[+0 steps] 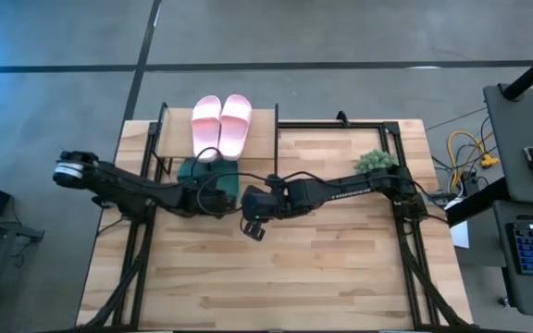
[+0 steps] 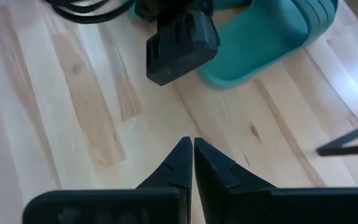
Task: Pick and place slides into the shelf
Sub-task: Adjust the green slippers
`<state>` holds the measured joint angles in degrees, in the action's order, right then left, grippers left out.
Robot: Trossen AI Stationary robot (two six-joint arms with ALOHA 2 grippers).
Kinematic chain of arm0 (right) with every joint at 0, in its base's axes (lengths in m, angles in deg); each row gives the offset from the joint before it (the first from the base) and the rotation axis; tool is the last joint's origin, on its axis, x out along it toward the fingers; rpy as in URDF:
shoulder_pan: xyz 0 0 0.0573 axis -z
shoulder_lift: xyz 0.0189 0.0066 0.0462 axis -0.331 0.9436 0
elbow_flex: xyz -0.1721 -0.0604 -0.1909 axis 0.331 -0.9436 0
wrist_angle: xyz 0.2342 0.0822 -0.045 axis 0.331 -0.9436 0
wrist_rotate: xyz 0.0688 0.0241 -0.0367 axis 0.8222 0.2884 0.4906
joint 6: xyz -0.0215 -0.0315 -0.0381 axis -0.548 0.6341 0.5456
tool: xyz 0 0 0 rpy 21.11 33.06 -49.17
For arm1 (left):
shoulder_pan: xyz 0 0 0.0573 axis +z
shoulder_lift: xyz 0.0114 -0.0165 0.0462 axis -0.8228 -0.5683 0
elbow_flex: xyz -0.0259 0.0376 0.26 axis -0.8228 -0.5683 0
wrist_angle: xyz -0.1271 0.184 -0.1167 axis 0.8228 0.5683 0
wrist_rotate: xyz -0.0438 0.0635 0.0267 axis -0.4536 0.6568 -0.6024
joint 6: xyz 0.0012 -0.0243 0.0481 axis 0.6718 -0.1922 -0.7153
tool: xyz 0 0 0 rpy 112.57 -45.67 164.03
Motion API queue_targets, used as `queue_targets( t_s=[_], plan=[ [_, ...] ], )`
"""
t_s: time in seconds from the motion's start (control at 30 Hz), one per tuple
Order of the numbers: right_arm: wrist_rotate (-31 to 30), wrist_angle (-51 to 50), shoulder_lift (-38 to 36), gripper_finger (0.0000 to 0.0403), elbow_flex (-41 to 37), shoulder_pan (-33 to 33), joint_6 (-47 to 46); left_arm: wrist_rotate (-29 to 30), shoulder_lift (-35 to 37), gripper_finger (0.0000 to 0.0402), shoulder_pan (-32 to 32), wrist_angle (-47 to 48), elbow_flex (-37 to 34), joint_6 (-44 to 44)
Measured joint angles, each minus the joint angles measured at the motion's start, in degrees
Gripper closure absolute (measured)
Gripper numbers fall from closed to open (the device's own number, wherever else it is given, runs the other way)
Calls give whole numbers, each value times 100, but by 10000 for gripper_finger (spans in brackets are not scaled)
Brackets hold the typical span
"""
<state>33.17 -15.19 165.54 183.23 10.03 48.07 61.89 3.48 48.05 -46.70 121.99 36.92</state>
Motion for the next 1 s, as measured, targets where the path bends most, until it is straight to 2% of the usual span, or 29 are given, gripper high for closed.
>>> queue_targets(
  t_s=[0.23, 0.5, 0.73, 1.0],
  plan=[
    [-2, -346, -4, 394, 0, -33, -132, -287, -660, 398, 315, -420, 361, -955],
    [-5, -452, -39, 394, 0, -43, -134, -577, -1264, 398, 331, -410, 617, -1168],
    [-162, -531, -70, 394, 0, -83, -191, -588, -1159, 398, 334, 9, 596, -1134],
    [-179, -510, -72, 394, -11, -83, -196, -176, -835, 398, 351, 745, 587, -1135]
  ],
)
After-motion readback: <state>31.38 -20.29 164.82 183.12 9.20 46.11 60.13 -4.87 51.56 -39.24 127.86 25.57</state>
